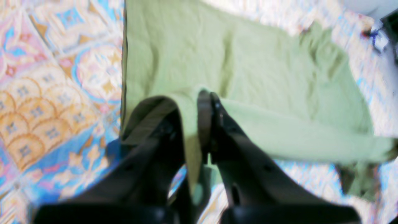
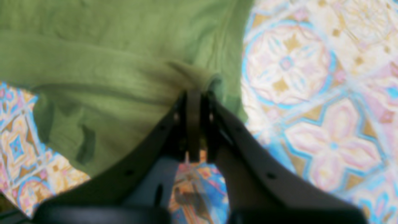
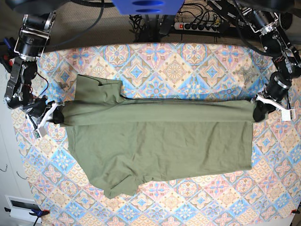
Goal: Layout the t-shirt on the table in an organized manner, then fold the t-shirt properly
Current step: 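Hold the shirt shoulders with both grippers and adjust the spread, then release and regrasp the shirt shoulder with the right gripper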
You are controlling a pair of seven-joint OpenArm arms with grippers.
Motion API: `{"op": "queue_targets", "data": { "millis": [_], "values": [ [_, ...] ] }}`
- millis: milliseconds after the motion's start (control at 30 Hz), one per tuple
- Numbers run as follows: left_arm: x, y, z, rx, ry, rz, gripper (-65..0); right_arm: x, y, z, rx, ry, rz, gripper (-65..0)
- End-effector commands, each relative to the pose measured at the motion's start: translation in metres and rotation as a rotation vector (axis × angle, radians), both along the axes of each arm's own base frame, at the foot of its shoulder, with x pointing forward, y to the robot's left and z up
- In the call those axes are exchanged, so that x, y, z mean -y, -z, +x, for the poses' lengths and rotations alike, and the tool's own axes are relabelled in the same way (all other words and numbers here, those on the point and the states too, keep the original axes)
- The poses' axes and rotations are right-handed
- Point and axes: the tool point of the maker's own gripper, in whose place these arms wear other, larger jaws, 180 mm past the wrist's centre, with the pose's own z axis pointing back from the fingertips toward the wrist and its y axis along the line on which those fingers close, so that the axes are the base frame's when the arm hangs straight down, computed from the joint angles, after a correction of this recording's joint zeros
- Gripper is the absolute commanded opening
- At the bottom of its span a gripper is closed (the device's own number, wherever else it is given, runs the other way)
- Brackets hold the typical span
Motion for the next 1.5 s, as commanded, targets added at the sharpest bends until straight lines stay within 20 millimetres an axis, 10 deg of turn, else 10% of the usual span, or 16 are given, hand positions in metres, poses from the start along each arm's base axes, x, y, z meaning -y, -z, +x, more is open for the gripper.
{"op": "queue_targets", "data": {
  "millis": [0, 267, 767, 1100, 1467],
  "values": [
    [-0.003, -0.019, 0.008, 0.064, 0.004, 0.013, -65.0, 0.009, -0.018, 0.012, 0.057, 0.011, -0.002, -64.8],
    [-0.010, 0.015, 0.023, 0.012, -0.052, -0.124, -65.0, -0.018, -0.018, 0.035, 0.080, 0.021, 0.093, -64.8],
    [-0.034, 0.071, 0.025, -0.098, -0.175, -0.204, -65.0, -0.002, -0.003, 0.033, 0.046, 0.036, -0.047, -64.6],
    [-0.033, 0.073, 0.024, -0.108, -0.171, -0.200, -23.5, 0.017, -0.021, 0.013, 0.110, 0.081, -0.094, -48.0],
    [-0.032, 0.073, 0.024, -0.105, -0.171, -0.205, -22.7, 0.001, 0.005, -0.051, -0.020, -0.019, -0.199, -41.8]
  ]
}}
